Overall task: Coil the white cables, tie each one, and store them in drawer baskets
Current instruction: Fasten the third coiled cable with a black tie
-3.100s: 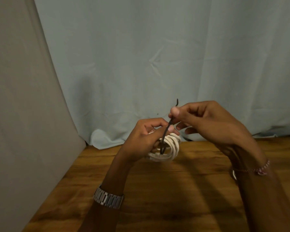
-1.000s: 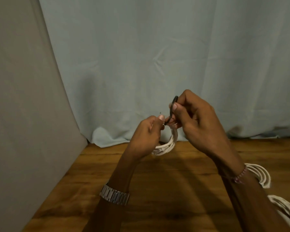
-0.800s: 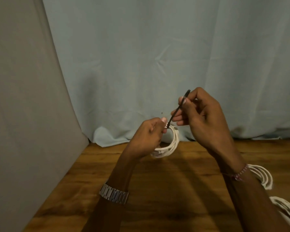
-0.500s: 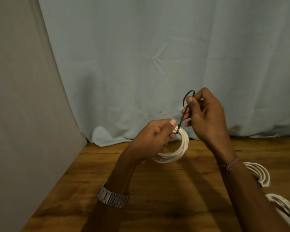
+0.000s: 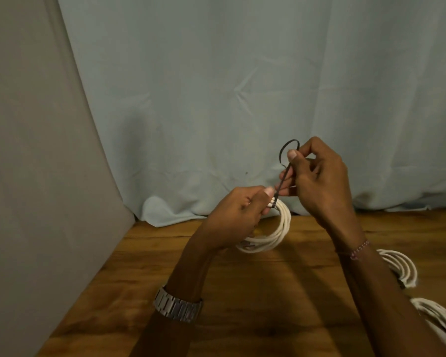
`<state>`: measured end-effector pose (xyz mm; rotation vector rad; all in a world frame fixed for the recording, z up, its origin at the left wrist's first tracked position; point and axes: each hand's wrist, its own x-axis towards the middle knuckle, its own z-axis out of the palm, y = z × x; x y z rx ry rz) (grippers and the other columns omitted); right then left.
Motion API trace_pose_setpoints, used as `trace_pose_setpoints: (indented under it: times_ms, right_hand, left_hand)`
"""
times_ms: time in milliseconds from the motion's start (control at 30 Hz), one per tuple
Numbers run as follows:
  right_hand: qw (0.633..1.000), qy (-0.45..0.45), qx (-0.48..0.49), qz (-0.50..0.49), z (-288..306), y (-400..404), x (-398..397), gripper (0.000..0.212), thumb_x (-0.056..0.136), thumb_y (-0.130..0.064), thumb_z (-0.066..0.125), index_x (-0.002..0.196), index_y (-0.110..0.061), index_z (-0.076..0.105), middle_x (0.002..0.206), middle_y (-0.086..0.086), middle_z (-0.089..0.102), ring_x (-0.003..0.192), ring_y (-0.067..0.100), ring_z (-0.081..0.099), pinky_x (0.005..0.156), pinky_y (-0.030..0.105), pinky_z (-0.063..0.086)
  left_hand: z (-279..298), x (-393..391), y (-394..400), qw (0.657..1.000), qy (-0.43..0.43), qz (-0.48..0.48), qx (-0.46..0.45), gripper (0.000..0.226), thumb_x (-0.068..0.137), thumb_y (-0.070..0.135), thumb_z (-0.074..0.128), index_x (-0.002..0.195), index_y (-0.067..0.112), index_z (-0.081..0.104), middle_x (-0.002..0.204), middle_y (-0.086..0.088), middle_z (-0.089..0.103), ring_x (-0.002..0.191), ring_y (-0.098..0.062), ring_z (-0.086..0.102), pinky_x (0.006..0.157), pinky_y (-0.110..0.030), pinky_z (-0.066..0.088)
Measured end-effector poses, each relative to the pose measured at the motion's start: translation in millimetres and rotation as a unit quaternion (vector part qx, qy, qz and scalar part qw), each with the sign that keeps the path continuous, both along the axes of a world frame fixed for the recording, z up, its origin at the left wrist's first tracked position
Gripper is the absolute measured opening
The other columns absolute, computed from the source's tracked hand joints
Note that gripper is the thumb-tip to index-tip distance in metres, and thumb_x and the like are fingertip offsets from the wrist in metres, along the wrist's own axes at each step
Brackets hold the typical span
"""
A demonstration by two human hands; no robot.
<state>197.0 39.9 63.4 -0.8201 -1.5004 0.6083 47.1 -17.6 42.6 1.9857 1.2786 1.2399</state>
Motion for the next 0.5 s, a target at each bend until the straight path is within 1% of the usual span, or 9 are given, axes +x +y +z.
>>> trace_pose_setpoints:
  times_ms: [67,167,233,333,400,500]
  right_hand:
    - [1.000,0.005,0.006,-0.002,3,-4,4,0.019,0.105,-0.019,0.053,0.092,-0.004,0.054,0.068,0.009,0.070,0.057,0.018,0.073,0.054,0.033,0.062]
    - [1.000,0.007,0.018,0.003,7,-10,7,0.020,0.105,-0.018,0.053,0.091,-0.003,0.054,0.066,0.011,0.068,0.057,0.020,0.073,0.056,0.039,0.063]
    - [0.999,-0.008,0.032,0.002,8,-14,6,0.021,0.105,-0.018,0.053,0.091,-0.002,0.054,0.067,0.012,0.068,0.058,0.018,0.073,0.058,0.040,0.064]
    - [0.999,-0.022,0.049,0.002,10,-20,7,0.021,0.104,-0.019,0.054,0.090,-0.004,0.055,0.066,0.009,0.068,0.061,0.017,0.073,0.061,0.044,0.064]
    - [0.998,-0.032,0.054,0.004,9,-25,5,0.021,0.104,-0.019,0.055,0.088,-0.005,0.055,0.064,0.007,0.068,0.061,0.017,0.073,0.062,0.047,0.063]
    - [0.996,-0.059,0.071,0.006,8,-33,-1,0.021,0.103,-0.020,0.056,0.086,-0.008,0.055,0.062,0.003,0.067,0.061,0.014,0.072,0.062,0.047,0.062]
  left_hand:
    - [-3,2,4,1.000,0.006,0.021,-0.002,0.040,0.108,0.029,0.040,0.073,0.014,0.051,0.048,0.013,0.042,0.044,0.000,0.038,0.050,-0.017,0.031]
    - [-7,6,9,0.999,0.008,0.050,0.004,0.042,0.108,0.031,0.040,0.070,0.016,0.050,0.047,0.013,0.042,0.045,-0.002,0.037,0.054,-0.025,0.031]
    - [-9,7,12,0.997,0.009,0.075,0.008,0.043,0.108,0.033,0.040,0.069,0.018,0.050,0.046,0.014,0.042,0.045,-0.002,0.037,0.056,-0.028,0.031]
    - [-12,10,15,0.996,0.005,0.092,0.022,0.043,0.108,0.033,0.040,0.070,0.017,0.051,0.048,0.011,0.043,0.045,-0.003,0.038,0.055,-0.026,0.031]
    - [-13,12,16,0.994,-0.003,0.108,0.024,0.042,0.108,0.033,0.039,0.072,0.015,0.052,0.052,0.009,0.042,0.047,-0.004,0.037,0.056,-0.029,0.031]
    - [-14,11,17,0.991,-0.020,0.127,0.020,0.042,0.108,0.032,0.038,0.070,0.017,0.050,0.049,0.008,0.041,0.045,-0.004,0.036,0.054,-0.031,0.030]
